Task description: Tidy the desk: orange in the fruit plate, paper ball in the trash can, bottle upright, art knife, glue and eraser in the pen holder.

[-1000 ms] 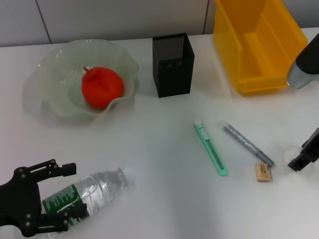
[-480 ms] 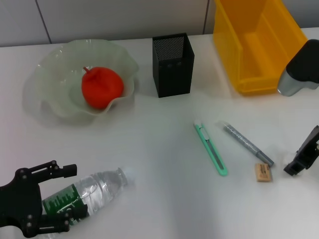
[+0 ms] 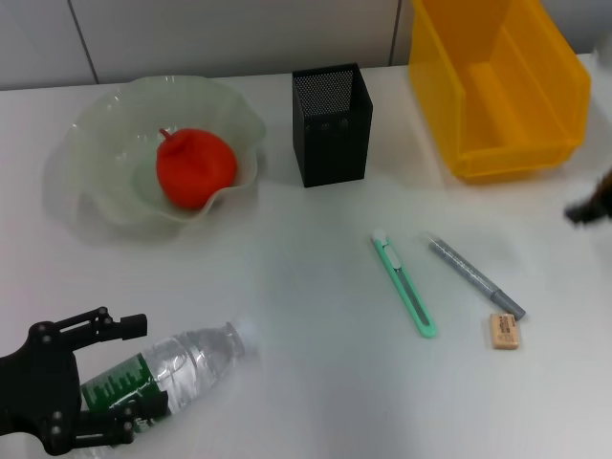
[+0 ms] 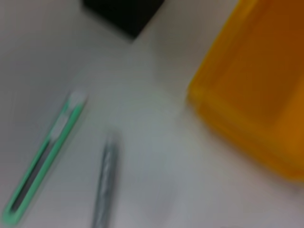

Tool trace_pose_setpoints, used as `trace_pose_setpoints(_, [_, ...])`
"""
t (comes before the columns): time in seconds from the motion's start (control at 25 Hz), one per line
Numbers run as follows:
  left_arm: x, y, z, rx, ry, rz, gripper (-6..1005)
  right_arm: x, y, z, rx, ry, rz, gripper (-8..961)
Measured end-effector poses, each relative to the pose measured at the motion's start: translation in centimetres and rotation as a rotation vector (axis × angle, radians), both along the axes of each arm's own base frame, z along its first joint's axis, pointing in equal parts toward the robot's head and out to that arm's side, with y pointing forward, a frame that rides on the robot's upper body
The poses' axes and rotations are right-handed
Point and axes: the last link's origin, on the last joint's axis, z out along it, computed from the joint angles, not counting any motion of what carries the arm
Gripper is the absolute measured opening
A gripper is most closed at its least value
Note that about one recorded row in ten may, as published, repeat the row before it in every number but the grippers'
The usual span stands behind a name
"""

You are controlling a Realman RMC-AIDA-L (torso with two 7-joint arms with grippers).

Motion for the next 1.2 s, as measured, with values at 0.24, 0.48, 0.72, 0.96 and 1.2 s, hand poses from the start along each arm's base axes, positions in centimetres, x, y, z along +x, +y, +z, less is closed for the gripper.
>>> trace_pose_setpoints(0.24, [0.1,0.0,-0.1,-0.001,-0.004,0.001,839,-2.0,3.3,1.5,0.216,0.04,0.173,408])
trace_pose_setpoints(0.48, [0.0,0.1,-0.3,-0.001,-0.002,0.007,839,-1.4,6.2,0.1,0.321,0.093,0.241,422])
trace_pose_setpoints(0.72, [0.1,0.1,-0.3,-0.003,-0.005,0.012,838,-0.2,8.7,-1.7,0.42,0.075,0.312,436])
trace_pose_setpoints(0.96, [0.2,0.2,-0.5,-0.001,-0.01,0.014,838,-0.1,9.5,-2.4,0.447,0.079,0.331,451])
trace_pose_setpoints(1.2, [0.2,0.2,-0.5,-0.002,-0.011,0.014,837,-0.1,9.6,-2.4,0.451,0.079,0.333,681])
